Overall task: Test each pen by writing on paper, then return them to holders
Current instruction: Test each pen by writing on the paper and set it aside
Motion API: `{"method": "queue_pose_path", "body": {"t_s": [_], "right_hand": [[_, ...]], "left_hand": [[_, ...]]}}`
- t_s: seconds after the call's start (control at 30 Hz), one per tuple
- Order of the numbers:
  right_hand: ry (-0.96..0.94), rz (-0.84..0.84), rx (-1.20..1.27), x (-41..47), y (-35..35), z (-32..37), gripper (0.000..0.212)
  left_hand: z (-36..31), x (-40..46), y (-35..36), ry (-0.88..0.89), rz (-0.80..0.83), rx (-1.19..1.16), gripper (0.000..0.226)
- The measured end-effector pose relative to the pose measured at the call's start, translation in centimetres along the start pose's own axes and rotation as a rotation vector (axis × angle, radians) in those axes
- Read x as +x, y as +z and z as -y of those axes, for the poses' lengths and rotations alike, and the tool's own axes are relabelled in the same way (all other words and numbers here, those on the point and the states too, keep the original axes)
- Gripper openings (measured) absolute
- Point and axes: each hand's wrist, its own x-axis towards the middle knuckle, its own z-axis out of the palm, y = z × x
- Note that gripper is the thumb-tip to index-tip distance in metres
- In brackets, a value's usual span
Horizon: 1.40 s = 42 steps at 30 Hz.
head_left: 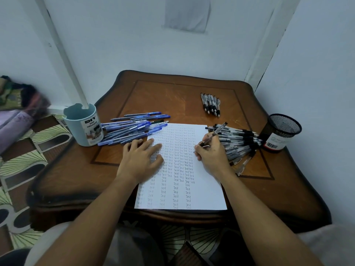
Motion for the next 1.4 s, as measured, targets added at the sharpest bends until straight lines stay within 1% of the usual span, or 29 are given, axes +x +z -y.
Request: {"method": "queue_pose_path", "body": {"t_s": [0.1,0.23,0.3,0.37,0.5,0.67,0.77,0.97,1.17,1.4], "right_hand": [[0.02,-0.022,0.062,0.13,-0.22,-0.08,0.029],[-0.021,-0.025,-0.006,-0.08,0.1,0.0,0.029],[-0.004,-0.055,0.028,-0.1,-0.05,-0.03,0.03],[0.006,-0.051,0.059,-0.08,-0.31,-0.09,0.03],[-0.031,-0.029,-0.049,-0.19,-0.25,-0.1,0.026],[-0.028,-0.027,-0.061,-0.09,-0.18,-0.24,0.028],[-0.022,-0.051,-0.034,-0.1,-0.25,-0.16,0.028],[-0.026,-0.028,-0.045,-0.09,-0.29,-0.18,0.028],[-0.007,-0.052,0.047,-0.06,-0.57,-0.32,0.031],[-0.017,-0.047,-0.03,-0.01,-0.28,-0.29,0.031]], "left_hand": [[0.04,0.06,-0.04,0.0,-0.001,-0.006,0.07],[0.09,0.14,-0.08,0.001,0.003,-0.014,0.069],[-0.01,0.02,-0.03,-0.001,-0.011,-0.004,0.071],[-0.03,0.0,0.0,-0.001,-0.022,0.0,0.073],[-0.07,0.13,0.03,-0.002,-0.024,-0.01,0.072],[0.13,0.06,0.13,-0.004,-0.033,-0.013,0.072],[0.12,0.11,0.1,0.001,-0.029,-0.012,0.07],[0.1,0.06,0.18,0.003,-0.025,-0.014,0.071],[0.2,0.16,0.19,0.004,-0.026,-0.008,0.068],[0.23,0.17,0.31,-0.003,-0.024,-0.014,0.067]]}}
